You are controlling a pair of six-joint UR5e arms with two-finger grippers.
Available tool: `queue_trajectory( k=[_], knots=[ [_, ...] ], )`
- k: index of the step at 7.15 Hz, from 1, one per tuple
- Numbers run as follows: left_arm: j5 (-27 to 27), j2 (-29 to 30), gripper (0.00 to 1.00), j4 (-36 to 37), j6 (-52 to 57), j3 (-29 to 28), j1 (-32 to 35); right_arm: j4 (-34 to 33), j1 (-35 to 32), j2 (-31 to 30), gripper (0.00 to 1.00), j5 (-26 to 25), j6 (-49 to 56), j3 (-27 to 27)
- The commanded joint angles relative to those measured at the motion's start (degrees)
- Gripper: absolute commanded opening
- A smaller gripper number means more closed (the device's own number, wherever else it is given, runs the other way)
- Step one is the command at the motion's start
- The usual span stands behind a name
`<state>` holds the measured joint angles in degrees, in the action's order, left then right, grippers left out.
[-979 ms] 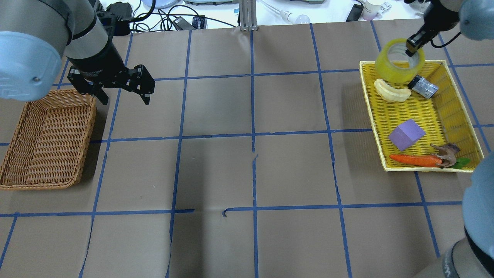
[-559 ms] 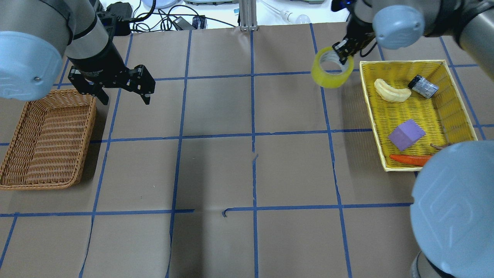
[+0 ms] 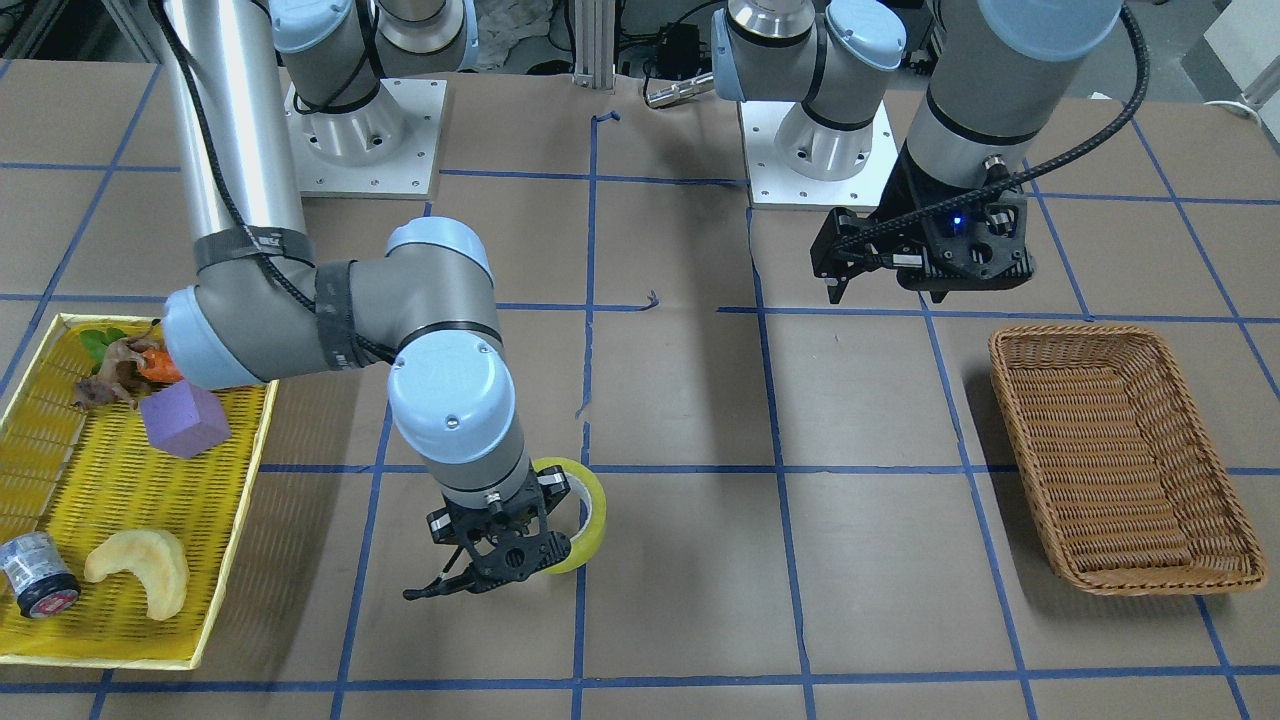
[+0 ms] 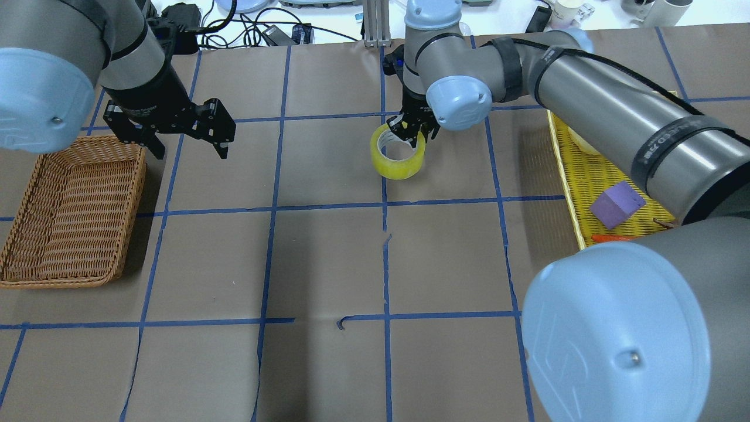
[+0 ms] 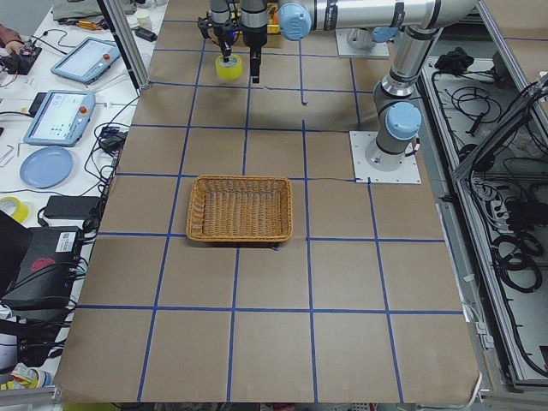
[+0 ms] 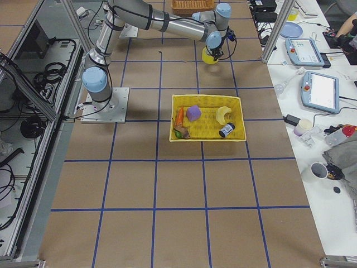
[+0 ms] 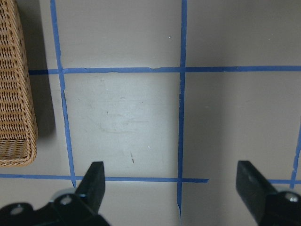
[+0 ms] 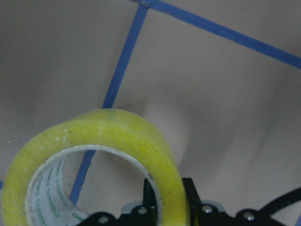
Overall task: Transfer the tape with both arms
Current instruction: 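Carry the tape roll with the right gripper to the table center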
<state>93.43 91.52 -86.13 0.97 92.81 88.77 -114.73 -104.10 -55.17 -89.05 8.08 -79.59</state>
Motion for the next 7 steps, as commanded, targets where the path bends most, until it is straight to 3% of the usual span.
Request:
queue_trajectory(
  k=[1, 4, 5, 6, 7],
  knots=[
    [-0.1, 0.0, 1.0, 0.0, 0.0, 0.0, 0.0, -0.1, -1.5, 0.6, 0.0, 0.4, -0.7, -2.0],
    [0.0, 0.0, 1.0, 0.0, 0.1, 0.0, 0.0, -4.4, -1.6, 2.7, 0.0, 0.5, -0.8, -2.0],
    [-0.1, 0.0, 1.0, 0.0, 0.0, 0.0, 0.0, -4.9, -1.6, 3.2, 0.06, 0.5, -0.8, -1.9],
    [-0.1, 0.0, 1.0, 0.0, 0.1, 0.0, 0.0, -5.4, -1.6, 3.3, 0.86, 0.5, -0.7, -1.8],
    [0.0, 0.0, 1.0, 0.0, 0.0, 0.0, 0.0, -5.6, -1.5, 2.9, 0.94, 0.5, -1.0, -1.3]
  ],
)
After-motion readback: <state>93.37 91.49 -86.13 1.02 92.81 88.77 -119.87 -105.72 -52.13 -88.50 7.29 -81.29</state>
